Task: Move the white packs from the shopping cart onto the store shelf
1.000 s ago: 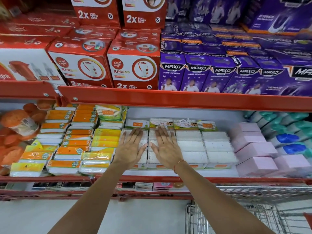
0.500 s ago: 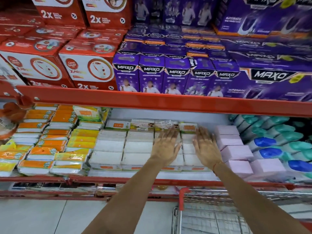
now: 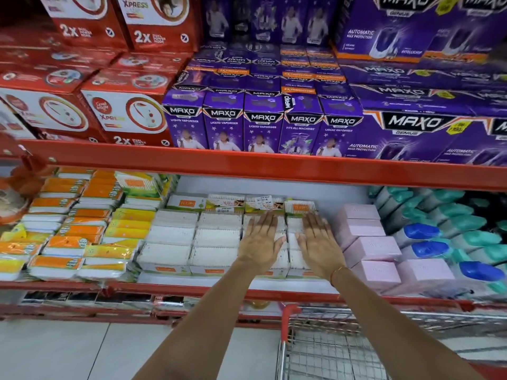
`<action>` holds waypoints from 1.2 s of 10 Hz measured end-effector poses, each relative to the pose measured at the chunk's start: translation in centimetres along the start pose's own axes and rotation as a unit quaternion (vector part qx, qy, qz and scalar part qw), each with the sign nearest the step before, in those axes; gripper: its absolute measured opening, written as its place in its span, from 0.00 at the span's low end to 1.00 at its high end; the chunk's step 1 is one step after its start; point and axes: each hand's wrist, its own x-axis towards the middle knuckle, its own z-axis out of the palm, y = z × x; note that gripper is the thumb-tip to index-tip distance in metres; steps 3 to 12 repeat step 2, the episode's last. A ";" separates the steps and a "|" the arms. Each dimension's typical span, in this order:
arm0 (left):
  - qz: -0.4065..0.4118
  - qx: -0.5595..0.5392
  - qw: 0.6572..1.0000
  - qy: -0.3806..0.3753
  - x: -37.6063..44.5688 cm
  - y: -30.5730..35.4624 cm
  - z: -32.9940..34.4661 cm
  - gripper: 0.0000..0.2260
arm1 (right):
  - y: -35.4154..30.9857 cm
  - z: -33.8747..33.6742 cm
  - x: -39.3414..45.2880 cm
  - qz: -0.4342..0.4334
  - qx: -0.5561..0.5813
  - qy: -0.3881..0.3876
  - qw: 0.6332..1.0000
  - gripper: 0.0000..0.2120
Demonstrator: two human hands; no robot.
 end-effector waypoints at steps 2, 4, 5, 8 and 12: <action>0.001 -0.012 0.997 0.070 -3.9 -1.3 -2.0 0.38 | -4.3 -0.9 -1.3 -0.048 0.042 0.062 0.996 0.33; 0.001 -0.012 0.997 0.070 -3.9 -1.3 -2.0 0.38 | -4.3 -0.9 -1.3 -0.048 0.042 0.062 0.996 0.33; 0.001 -0.012 0.997 0.070 -3.9 -1.3 -2.0 0.38 | -4.3 -0.9 -1.3 -0.048 0.042 0.062 0.996 0.33; 0.001 -0.012 0.997 0.070 -3.9 -1.3 -2.0 0.38 | -4.3 -0.9 -1.3 -0.048 0.042 0.062 0.996 0.33; 0.001 -0.012 0.997 0.070 -3.9 -1.3 -2.0 0.38 | -4.3 -0.9 -1.3 -0.048 0.042 0.062 0.996 0.33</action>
